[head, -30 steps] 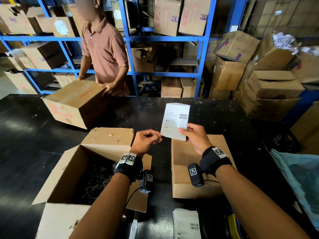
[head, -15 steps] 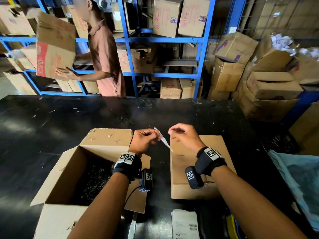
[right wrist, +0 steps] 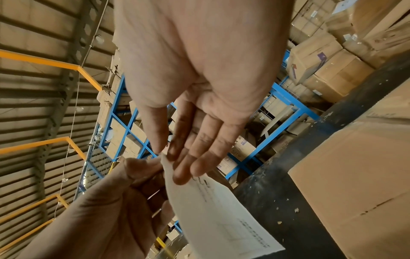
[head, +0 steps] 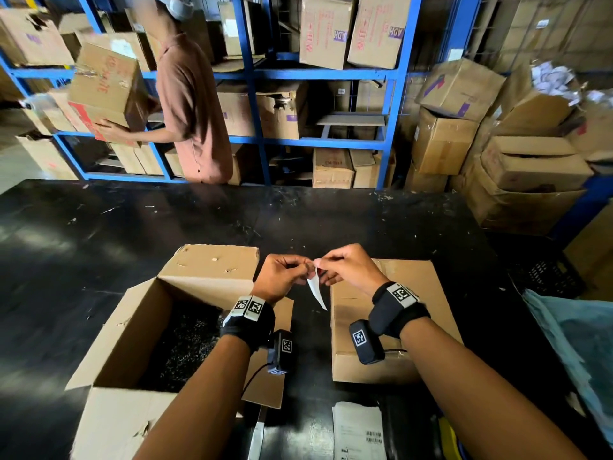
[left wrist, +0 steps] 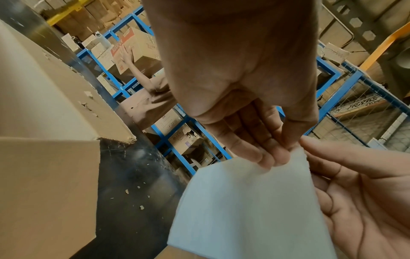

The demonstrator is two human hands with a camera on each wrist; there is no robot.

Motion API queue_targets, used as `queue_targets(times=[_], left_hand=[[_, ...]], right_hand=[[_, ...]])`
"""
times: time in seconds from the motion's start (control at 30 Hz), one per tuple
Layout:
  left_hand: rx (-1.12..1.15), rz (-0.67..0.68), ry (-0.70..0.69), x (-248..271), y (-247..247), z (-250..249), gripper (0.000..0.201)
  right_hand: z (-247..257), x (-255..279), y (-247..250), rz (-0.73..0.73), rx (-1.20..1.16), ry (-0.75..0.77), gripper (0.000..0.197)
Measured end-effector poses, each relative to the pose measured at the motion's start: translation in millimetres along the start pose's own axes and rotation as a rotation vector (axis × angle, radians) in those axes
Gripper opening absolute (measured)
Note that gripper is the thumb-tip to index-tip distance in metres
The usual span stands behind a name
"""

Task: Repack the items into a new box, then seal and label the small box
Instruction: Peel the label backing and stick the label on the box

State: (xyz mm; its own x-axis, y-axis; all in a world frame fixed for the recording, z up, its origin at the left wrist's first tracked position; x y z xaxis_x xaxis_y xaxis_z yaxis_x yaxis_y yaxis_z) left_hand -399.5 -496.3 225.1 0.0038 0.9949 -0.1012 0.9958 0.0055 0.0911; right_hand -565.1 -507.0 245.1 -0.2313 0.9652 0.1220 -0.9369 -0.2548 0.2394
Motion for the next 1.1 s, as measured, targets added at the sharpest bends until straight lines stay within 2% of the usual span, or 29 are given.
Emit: queue_targets(times=[0.17, 0.4, 0.63, 0.73, 0.8, 0.87, 0.93, 1.0, 1.03, 1.1], left_hand=[[-0.017, 0.034, 0.024, 1.1, -0.1, 0.0, 0.016], [0.231, -0.102, 0.201, 4.6, 20.9, 28.2, 0.018], [0.538, -0.262, 0.276, 13.4, 44.6, 37.0, 0.030], [0.601, -0.369, 0.290, 13.4, 63.1, 49.3, 0.025], [0.659, -0.399, 0.294, 12.9, 76.0, 57.4, 0.004], [0.697, -0.359, 0.295, 13.4, 80.3, 58.8, 0.021], [0.730, -0.345, 0.260, 16.6, 81.4, 48.3, 0.020], [0.739, -0.351, 0.244, 16.9, 83.6, 41.6, 0.047], [0.776, -0.363, 0.235, 16.6, 85.4, 39.9, 0.054], [0.839, -0.412, 0.217, 15.3, 90.2, 40.0, 0.050]], right_hand=[[-7.0, -2.8, -0.3, -0.005, -0.018, -0.032, 0.015], [-25.6, -7.7, 21.7, -0.151, -0.236, -0.137, 0.015], [-39.1, -3.4, 56.0, -0.260, -0.438, -0.145, 0.016], [-43.6, -2.5, 73.0, -0.333, -0.439, -0.160, 0.014], [-45.8, -2.4, 84.9, -0.360, -0.435, -0.156, 0.014], [-48.9, -2.3, 97.5, -0.403, -0.463, -0.157, 0.017], [-51.7, -0.2, 109.0, -0.457, -0.482, -0.159, 0.019], [-55.1, 2.9, 117.5, -0.496, -0.477, -0.159, 0.020], [-56.6, 4.8, 121.1, -0.512, -0.476, -0.160, 0.021], [-58.6, 7.1, 125.2, -0.532, -0.485, -0.161, 0.023]])
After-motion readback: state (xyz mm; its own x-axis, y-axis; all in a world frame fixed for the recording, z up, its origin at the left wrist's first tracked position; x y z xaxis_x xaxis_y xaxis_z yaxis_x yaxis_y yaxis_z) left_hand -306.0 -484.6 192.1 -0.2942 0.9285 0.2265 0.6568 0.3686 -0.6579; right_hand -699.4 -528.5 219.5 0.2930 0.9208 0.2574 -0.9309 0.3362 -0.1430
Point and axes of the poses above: each hand's wrist, its own x-axis away from the middle knuckle, its own y-axis out of the back of the hand, z = x × y, the point moved 5 cm from there along -x, towards the middle knuckle, and after that the axes turned 5 degrees about -z, right-handed, at the moved point
